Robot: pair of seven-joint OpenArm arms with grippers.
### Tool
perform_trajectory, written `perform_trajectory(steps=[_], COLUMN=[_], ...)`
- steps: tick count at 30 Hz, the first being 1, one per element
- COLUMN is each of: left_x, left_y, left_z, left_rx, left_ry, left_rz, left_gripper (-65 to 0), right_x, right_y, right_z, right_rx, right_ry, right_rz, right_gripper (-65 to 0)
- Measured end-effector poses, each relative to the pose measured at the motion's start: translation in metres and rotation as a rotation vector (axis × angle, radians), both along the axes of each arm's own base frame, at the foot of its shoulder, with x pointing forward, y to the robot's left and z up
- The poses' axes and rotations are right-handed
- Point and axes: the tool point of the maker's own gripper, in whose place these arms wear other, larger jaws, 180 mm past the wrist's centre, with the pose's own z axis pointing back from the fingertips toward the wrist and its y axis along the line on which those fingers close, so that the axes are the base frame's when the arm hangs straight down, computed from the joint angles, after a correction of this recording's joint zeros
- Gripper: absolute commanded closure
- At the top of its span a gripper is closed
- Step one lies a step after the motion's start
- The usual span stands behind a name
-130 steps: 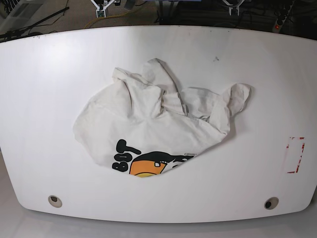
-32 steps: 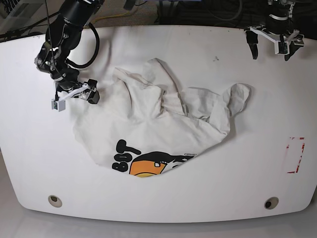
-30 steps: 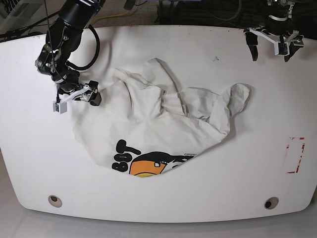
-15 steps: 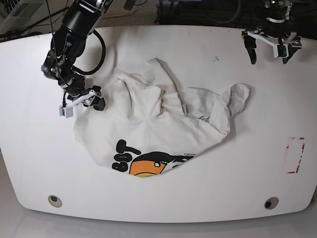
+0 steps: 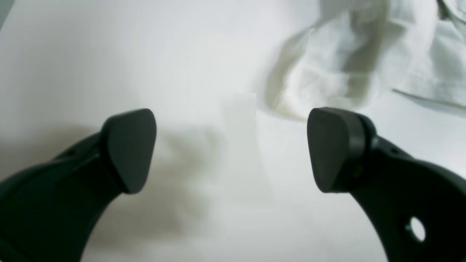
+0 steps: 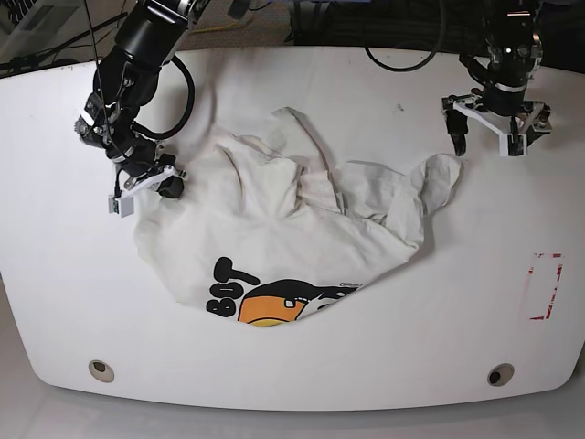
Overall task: Fold the T-shirt properly
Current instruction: 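Lower both grippers onto the shirt and pinch its shoulder edges, then lift the shirt with both grippers and pull it toward the robot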
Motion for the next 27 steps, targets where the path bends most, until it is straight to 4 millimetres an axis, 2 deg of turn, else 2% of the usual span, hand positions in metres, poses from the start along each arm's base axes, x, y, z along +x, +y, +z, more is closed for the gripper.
perform_trajectory(steps=[3, 9, 13, 15, 18, 22, 26, 27], left_x=[0.014, 0.037, 0.042, 0.046, 0.046, 0.047, 0.051, 0.053], left_y=[-0.013, -0.014, -0.028, -0.034, -0.035, -0.031, -0.028, -0.027], left_z=[0.002, -0.002, -0.020, -0.028, -0.042, -0.056, -0.064, -0.065], left_rx=[-0.015, -0.025, -0.055, -0.069, -0.080, -0.087, -0.101, -0.102], left_ry=[0.011, 0.027, 0.071, 0.089, 0.120, 0.159, 0.161, 0.159], left_rz=[-0.060, -0.053, -0.083, -0.100, -0.098, -0.084, -0.070, -0.068], left_gripper=[-63.1, -62.9, -62.1, -59.3, -55.1, -56.5, -55.6, -53.5], right_x=[0.002, 0.000, -0.001, -0.003, -0.004, -0.004, -0.004, -0.004], right_y=[-0.001, -0.001, -0.001, -0.002, -0.001, -0.001, -0.002, -0.003], right_z=[0.004, 0.002, 0.001, -0.001, -0.001, -0.001, -0.001, -0.001], right_rx=[-0.006, -0.009, -0.009, -0.009, -0.009, -0.009, -0.010, -0.012], right_ry=[-0.011, -0.005, -0.002, 0.004, 0.005, 0.005, 0.006, 0.006], right_rz=[-0.001, 0.001, 0.001, 0.000, 0.001, 0.001, 0.000, 0.001], right_gripper=[0.0, 0.0, 0.0, 0.0, 0.0, 0.0, 0.0, 0.0])
